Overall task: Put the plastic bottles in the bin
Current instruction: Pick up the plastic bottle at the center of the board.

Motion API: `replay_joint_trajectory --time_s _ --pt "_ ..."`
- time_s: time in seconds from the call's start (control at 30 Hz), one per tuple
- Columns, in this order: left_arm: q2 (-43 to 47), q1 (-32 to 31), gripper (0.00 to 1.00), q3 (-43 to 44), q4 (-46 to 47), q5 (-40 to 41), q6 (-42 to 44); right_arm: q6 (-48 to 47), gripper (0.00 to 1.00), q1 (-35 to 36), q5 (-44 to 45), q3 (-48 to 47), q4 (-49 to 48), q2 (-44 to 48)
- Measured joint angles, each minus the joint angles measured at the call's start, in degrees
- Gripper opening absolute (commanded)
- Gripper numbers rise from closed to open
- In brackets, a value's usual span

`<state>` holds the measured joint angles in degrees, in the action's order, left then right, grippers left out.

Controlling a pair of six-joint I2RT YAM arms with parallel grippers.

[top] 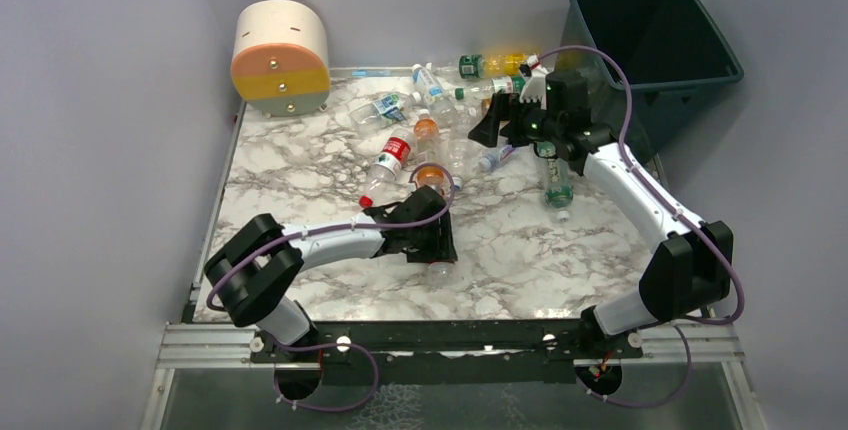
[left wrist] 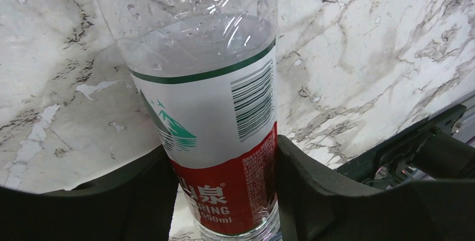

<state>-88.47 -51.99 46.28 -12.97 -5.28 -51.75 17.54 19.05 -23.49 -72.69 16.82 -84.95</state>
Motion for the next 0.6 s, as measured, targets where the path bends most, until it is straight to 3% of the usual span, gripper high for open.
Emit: replay_joint_trajectory --time_s 0.27,0.6 --pt "5.92 -0.02 0.52 1.90 -5.70 1.92 4.13 0.50 0.99 0.00 -1.53 0.68 0.02 0.00" --pt "24.41 0.00 0.52 9.42 -8.17 9.35 19.41 6.45 0.99 0.00 -10.51 -1.60 -0.11 1.86"
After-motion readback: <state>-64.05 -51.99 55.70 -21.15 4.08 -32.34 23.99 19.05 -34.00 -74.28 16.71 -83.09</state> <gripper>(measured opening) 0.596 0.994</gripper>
